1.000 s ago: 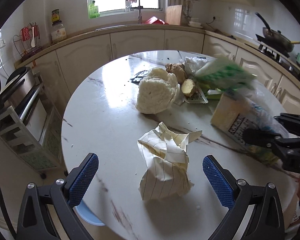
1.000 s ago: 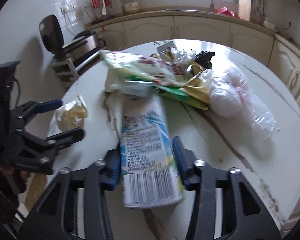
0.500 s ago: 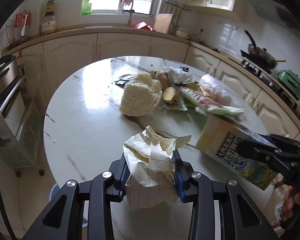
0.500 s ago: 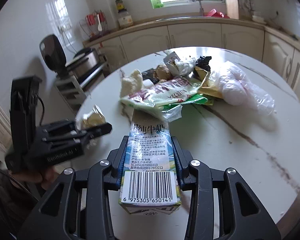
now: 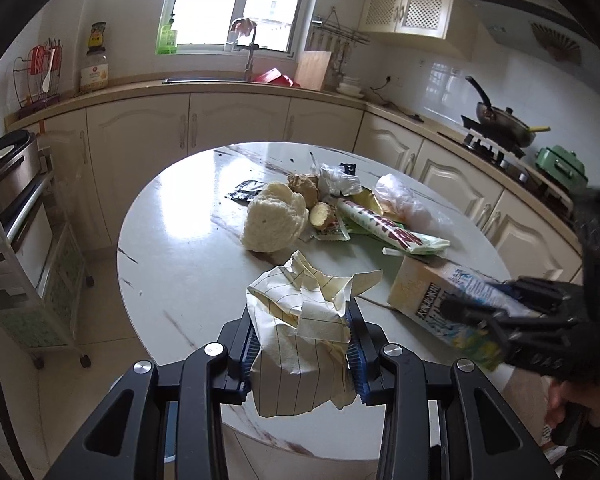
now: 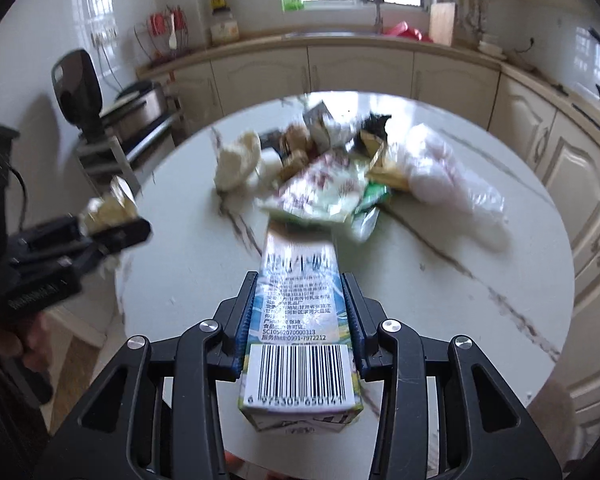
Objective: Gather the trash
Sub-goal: 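Carry the paper over the blue bin and open the left tool while the right tool holds the carton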
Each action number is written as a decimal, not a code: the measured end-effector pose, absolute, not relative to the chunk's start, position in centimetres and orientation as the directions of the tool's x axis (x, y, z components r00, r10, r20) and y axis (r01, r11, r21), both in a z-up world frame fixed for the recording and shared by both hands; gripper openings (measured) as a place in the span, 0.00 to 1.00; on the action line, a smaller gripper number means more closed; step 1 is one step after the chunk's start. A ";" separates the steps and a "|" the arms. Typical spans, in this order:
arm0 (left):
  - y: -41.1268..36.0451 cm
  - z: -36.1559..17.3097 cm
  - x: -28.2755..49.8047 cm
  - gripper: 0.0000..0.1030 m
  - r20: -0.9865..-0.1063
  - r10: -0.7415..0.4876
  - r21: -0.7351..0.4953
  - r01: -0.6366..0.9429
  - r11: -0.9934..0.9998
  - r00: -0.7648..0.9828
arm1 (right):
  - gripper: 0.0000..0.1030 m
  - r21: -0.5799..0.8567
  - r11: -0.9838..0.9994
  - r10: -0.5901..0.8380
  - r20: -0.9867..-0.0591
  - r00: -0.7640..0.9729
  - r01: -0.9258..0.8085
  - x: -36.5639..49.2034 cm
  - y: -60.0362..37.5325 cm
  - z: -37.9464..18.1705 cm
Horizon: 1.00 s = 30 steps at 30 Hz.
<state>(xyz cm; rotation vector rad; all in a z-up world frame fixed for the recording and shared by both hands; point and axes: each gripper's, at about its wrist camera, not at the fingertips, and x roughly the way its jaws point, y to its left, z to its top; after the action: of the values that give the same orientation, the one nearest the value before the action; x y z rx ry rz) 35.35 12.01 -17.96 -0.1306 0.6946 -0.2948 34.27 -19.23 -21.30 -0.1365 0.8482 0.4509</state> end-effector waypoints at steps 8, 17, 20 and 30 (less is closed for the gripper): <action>11.4 -16.9 33.6 0.34 -0.616 -0.311 -0.213 0.227 0.950 0.724 | 0.35 0.055 0.890 0.312 -0.797 0.517 -0.453 35.0 -18.6 -24.1; 12.6 -15.2 32.1 0.34 -0.601 -0.307 -0.231 0.208 0.951 0.738 | 0.35 0.050 0.872 0.371 -0.716 0.592 -0.487 30.7 -18.7 -19.9; 14.3 -15.2 31.4 0.34 -0.600 -0.281 -0.230 0.174 0.957 0.749 | 0.35 0.039 0.859 0.393 -0.689 0.609 -0.510 29.8 -17.3 -18.1; 26.2 -19.8 28.9 0.35 -0.709 -0.052 -0.170 -0.100 0.980 0.703 | 0.35 0.100 0.691 0.590 -0.651 0.478 -0.716 29.2 -1.8 -18.2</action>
<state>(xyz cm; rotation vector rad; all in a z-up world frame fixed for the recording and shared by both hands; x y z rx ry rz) 28.94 26.20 -19.82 -0.2019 0.7919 0.0269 29.15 -1.80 -18.17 -0.1953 0.7131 0.8029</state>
